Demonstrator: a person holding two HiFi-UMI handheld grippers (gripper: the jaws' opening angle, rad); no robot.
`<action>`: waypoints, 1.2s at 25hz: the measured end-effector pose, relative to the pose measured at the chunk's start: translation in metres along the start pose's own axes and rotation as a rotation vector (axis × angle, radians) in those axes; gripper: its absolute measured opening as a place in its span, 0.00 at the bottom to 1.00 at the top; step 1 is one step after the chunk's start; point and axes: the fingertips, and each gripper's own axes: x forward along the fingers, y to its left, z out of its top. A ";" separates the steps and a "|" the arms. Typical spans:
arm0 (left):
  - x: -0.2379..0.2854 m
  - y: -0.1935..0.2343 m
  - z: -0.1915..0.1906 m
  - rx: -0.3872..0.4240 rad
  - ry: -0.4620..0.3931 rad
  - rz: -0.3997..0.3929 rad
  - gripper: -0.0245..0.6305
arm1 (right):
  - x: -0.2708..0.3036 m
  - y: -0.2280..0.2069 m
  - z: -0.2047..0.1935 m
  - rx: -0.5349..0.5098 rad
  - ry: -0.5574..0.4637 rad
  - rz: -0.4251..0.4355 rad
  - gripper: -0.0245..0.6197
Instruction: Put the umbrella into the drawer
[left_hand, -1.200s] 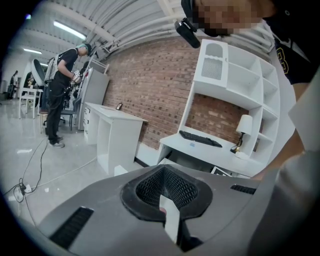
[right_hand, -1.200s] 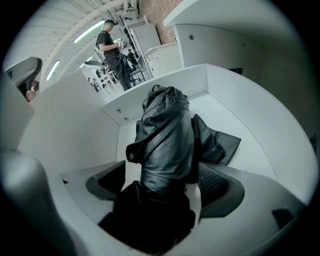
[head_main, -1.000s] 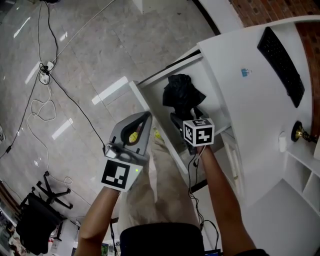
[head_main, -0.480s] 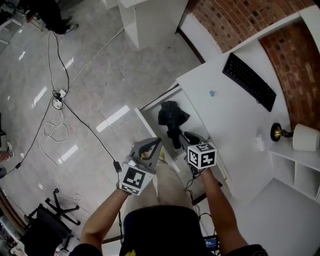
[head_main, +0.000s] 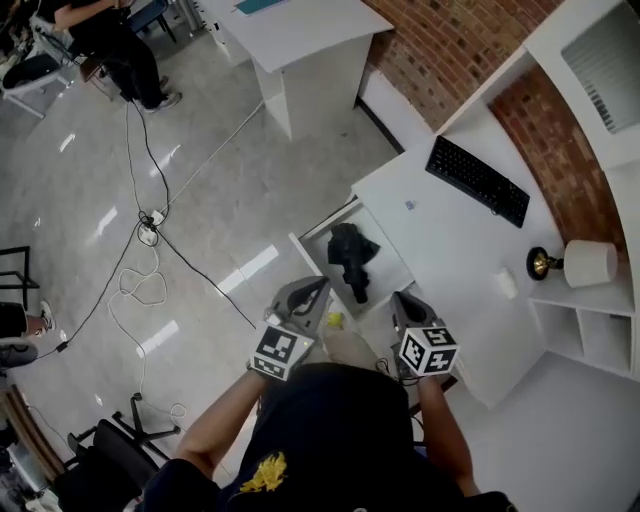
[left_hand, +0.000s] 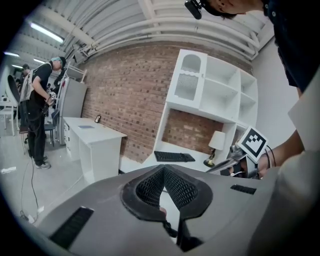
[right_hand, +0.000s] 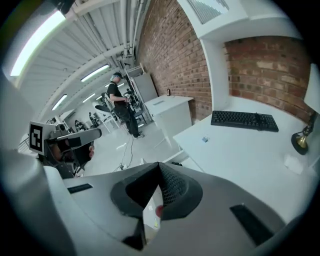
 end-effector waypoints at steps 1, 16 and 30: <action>-0.004 -0.002 0.005 0.008 -0.002 0.001 0.06 | -0.008 0.001 0.004 0.009 -0.021 -0.006 0.04; -0.021 0.001 0.062 0.096 -0.074 -0.025 0.06 | -0.063 0.034 0.040 0.007 -0.179 -0.019 0.04; -0.038 0.005 0.065 0.129 -0.080 0.003 0.06 | -0.084 0.041 0.046 0.004 -0.227 -0.033 0.04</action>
